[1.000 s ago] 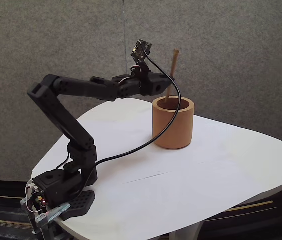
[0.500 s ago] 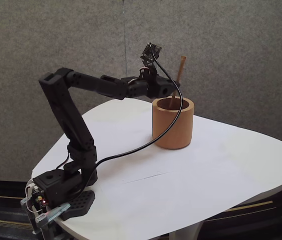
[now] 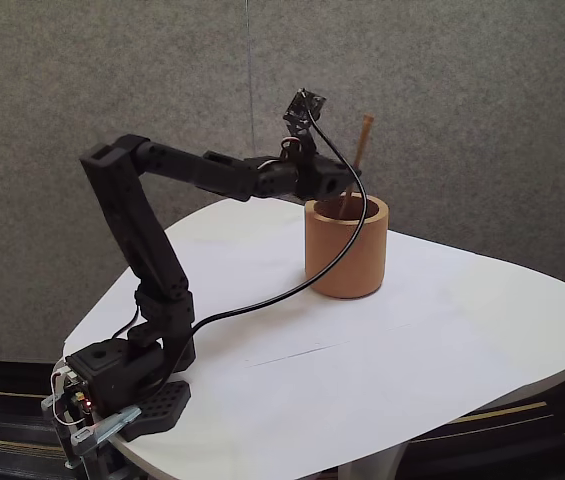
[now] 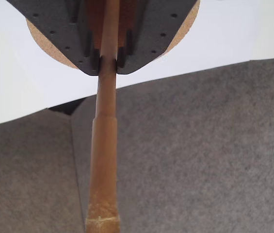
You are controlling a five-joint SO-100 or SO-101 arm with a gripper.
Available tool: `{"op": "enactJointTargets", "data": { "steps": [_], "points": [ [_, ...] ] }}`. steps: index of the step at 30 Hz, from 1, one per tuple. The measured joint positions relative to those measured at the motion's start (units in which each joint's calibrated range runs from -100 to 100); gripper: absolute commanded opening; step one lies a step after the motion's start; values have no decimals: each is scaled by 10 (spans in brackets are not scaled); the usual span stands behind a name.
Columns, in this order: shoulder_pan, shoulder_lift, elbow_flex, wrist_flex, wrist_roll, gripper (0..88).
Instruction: Grab the pen and put it in the pen holder.
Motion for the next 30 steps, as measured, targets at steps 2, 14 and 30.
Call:
{"op": "enactJointTargets", "data": {
  "steps": [2,14,30],
  "points": [
    [0,15,0,0,0,9],
    [1,41,-13,0,0,11],
    [-1,41,-13,0,0,203]
  ]
}}
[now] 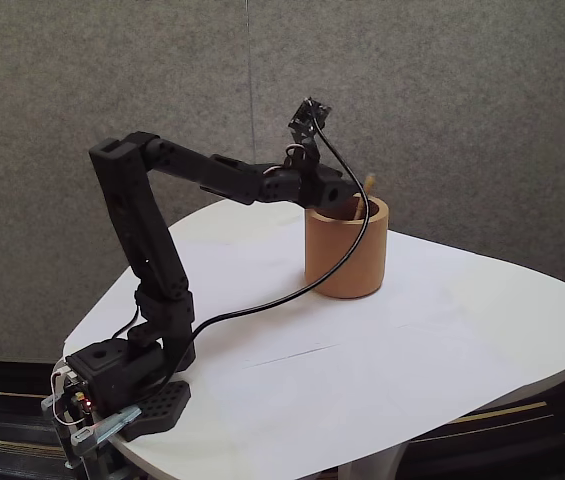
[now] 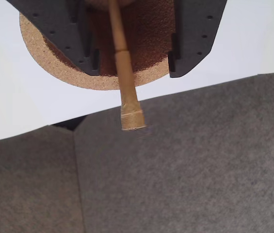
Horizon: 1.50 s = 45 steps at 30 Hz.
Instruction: Grab the pen and put it in the pen holder.
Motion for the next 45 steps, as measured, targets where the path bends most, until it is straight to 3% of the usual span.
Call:
{"op": "enactJointTargets", "data": {
  "steps": [13,26,45],
  "points": [
    [-6,0,-5,0,0,199],
    [-10,0,-151,0,0,199],
    [-24,-68,-144,0,0,199]
  ]
}}
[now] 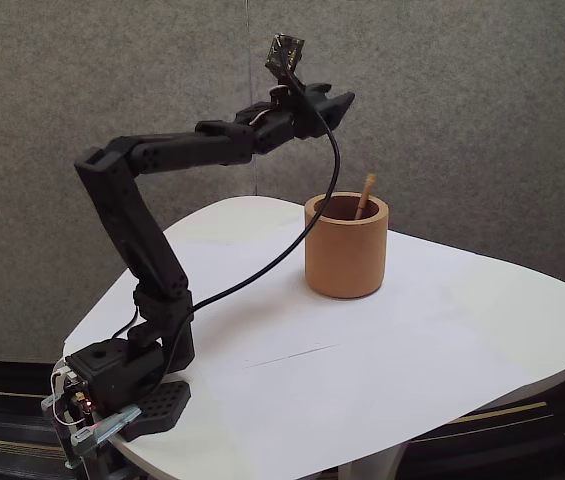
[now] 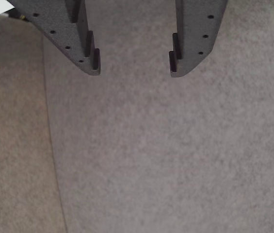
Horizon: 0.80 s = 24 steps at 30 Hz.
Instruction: Grab the pen and put it in the pen holder.
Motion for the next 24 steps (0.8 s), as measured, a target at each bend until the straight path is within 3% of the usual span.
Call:
{"op": "enactJointTargets", "data": {
  "steps": [6,12,18,24],
  "points": [
    [0,-39,60,0,0,199],
    [-3,-183,246,0,-10,199],
    [-3,-356,405,14,-93,199],
    [-3,-478,451,164,-178,199]
  ]
}}
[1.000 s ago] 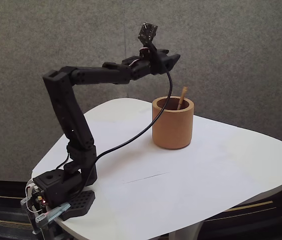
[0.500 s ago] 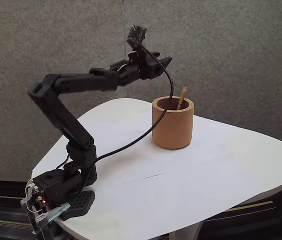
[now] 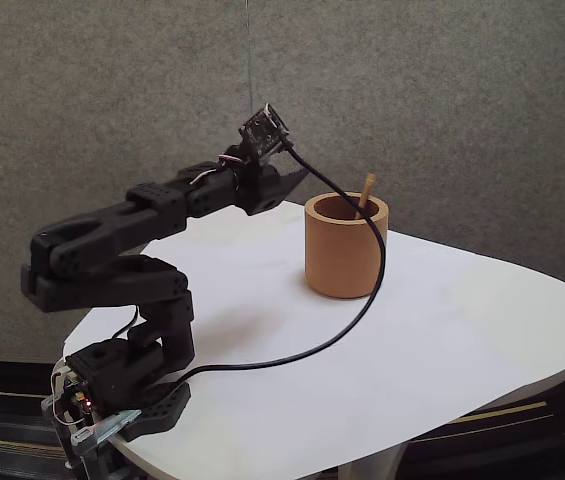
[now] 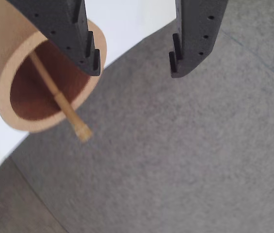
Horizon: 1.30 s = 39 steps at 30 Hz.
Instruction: Grab the pen and put it in the pen holder.
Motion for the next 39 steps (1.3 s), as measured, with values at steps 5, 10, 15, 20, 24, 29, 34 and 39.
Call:
{"op": "enactJointTargets", "data": {
  "steps": [5,10,15,20,24,29,34,39],
  "points": [
    [13,-64,0,183,-87,199],
    [8,-109,0,370,-171,199],
    [10,-154,5,551,-242,199],
    [10,-191,21,702,-262,199],
    [10,-220,67,731,-263,199],
    [10,-229,87,744,-265,199],
    [11,-230,103,772,-265,199],
    [10,-231,110,772,-265,199]
  ]
}}
